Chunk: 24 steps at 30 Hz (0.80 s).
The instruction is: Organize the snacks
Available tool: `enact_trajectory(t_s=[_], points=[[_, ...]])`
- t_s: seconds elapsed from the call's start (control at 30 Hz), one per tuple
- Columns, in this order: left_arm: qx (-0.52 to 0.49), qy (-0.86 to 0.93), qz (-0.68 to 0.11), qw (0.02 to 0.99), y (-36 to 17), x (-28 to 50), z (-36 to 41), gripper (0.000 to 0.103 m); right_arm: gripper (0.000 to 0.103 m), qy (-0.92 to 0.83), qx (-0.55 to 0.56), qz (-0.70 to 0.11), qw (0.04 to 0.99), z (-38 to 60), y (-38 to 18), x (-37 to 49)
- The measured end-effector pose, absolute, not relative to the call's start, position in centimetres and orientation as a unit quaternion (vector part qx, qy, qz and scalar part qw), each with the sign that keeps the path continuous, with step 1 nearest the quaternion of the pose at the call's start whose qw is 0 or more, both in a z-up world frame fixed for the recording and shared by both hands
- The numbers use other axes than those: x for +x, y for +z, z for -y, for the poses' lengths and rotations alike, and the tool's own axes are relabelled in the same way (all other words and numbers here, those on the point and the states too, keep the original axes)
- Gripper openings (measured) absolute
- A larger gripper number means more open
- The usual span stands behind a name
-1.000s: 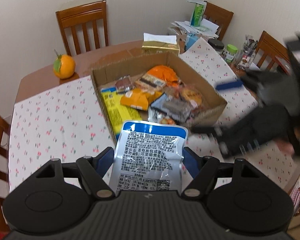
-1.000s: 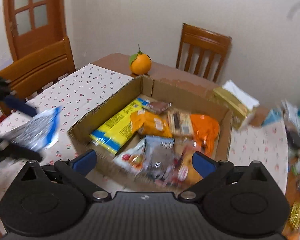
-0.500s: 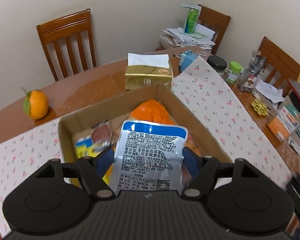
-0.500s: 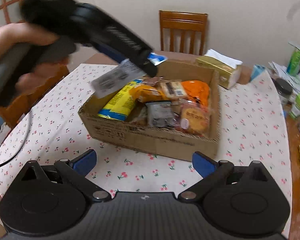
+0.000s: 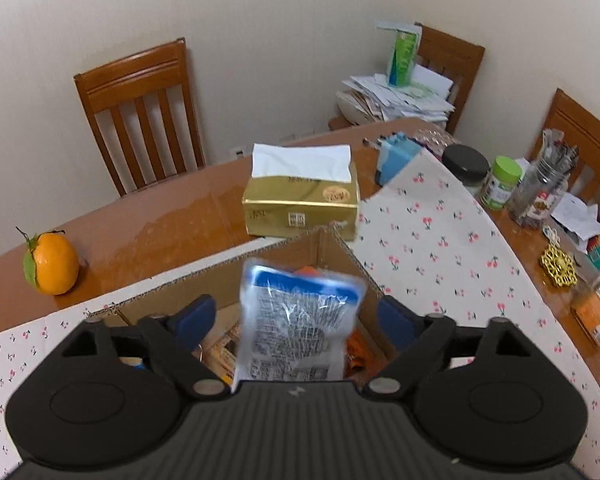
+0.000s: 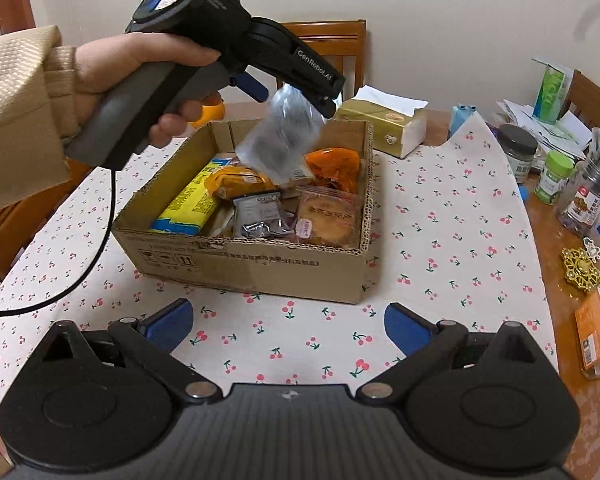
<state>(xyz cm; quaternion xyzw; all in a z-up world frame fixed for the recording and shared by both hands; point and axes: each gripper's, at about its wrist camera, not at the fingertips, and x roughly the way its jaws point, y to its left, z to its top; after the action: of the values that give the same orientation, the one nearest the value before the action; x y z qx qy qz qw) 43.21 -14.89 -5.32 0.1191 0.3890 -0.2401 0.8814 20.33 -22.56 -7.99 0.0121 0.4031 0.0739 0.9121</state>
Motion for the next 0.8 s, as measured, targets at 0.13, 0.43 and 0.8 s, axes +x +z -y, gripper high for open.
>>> enact_trajectory(t_s=[0.13,0.43,0.8], points=[[0.117,-0.235,-0.365,0.893,-4.4,41.9,14.1,0.093,0.103,0.076,0.010,-0.400,0.913,22.7,-7.8,20.3],[0.140,-0.222,-0.288,0.921,-1.6,35.1,9.9,0.101,0.103,0.062,-0.005,-0.401,0.914,22.2,-7.3,21.1],[0.066,-0.147,-0.345,0.925,-4.3,26.6,3.8,0.102,0.103,-0.042,-0.002,-0.450,0.892,21.9,-7.5,22.9]])
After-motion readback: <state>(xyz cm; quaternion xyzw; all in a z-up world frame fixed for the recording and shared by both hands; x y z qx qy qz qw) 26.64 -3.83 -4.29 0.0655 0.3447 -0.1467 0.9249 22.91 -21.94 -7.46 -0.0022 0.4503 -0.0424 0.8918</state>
